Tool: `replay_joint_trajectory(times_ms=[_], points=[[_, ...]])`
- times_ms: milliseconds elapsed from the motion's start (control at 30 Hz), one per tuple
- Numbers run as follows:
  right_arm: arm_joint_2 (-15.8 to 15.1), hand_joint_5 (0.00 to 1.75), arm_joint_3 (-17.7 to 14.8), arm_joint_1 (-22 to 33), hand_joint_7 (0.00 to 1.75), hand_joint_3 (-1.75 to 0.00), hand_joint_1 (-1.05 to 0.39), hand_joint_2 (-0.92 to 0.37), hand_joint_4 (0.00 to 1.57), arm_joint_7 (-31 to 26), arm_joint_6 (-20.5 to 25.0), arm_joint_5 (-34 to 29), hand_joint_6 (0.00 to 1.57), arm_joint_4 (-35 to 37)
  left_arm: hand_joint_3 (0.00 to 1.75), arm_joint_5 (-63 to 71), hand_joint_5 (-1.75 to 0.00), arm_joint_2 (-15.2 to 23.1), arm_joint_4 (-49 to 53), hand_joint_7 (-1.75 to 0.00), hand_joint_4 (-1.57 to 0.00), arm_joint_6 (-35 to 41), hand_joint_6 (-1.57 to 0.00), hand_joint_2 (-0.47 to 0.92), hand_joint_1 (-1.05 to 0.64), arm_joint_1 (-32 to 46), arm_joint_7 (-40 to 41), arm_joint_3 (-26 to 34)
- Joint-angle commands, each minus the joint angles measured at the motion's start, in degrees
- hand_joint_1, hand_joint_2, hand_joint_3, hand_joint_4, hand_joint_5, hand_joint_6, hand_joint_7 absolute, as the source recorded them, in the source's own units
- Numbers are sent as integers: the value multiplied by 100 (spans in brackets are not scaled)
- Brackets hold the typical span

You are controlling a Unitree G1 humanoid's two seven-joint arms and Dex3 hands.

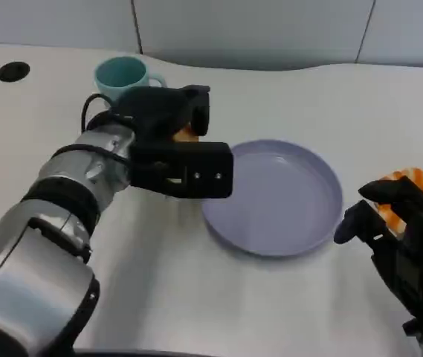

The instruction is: Grasp the bread from the table and place it into the plate.

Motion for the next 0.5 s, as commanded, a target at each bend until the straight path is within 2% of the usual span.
replay_joint_trajectory(times_ms=[33,67,100,167,200,267,300,333,367,433,500], points=[[44,170,-3,-118,89,-18,-57,-92,59,-52,-174,-83,76,60,0,83,-175,-64,-18,-175,-74,-75,-49,87,-9,-204,129,-99],[48,170,-6,-121,89,-18,-57,-92,59,-50,-180,-88,76,65,0,81,-175,-65,-15,-175,-74,-77,-49,87,-9,-206,132,-103],[84,170,-2,-152,88,-18,-57,-92,59,-75,-199,-99,76,69,1,114,-175,-136,-4,-164,-75,-83,-52,87,-10,-214,101,-149],[145,170,-2,-209,89,-19,-56,-92,60,-82,-247,-90,76,95,1,189,-168,-255,15,-91,-77,-64,-81,84,-14,-225,84,-248],[160,170,-6,-228,89,-19,-56,-92,60,-73,-262,-78,77,111,0,217,-165,-297,21,-64,-78,-62,-93,84,-15,-226,79,-288],[173,170,-19,-251,90,-19,-56,-92,60,-46,-291,-56,77,141,0,304,-172,-352,24,-102,-76,-81,-82,83,-14,-214,195,-381],[181,169,-27,-262,89,-19,-55,-92,60,-33,-306,-49,77,153,1,359,-174,-378,25,-144,-78,-95,-68,83,-12,-205,284,-434],[196,169,-29,-272,89,-18,-55,-92,60,-58,-316,-60,77,148,1,367,-174,-428,30,-159,-79,-93,-64,83,-11,-199,312,-446],[209,169,-29,-276,89,-18,-55,-92,61,-83,-314,-65,77,134,1,367,-174,-482,36,-167,-79,-77,-59,84,-11,-198,329,-459],[233,169,-22,-278,88,-18,-55,-92,61,-119,-329,-86,77,109,1,327,-175,-563,43,-154,-78,-86,-63,84,-14,-194,329,-457],[281,168,-4,-246,86,-16,-56,-92,61,-165,-329,-79,79,28,1,320,-175,-646,47,-170,-79,-81,-57,85,-14,-188,322,-476]])
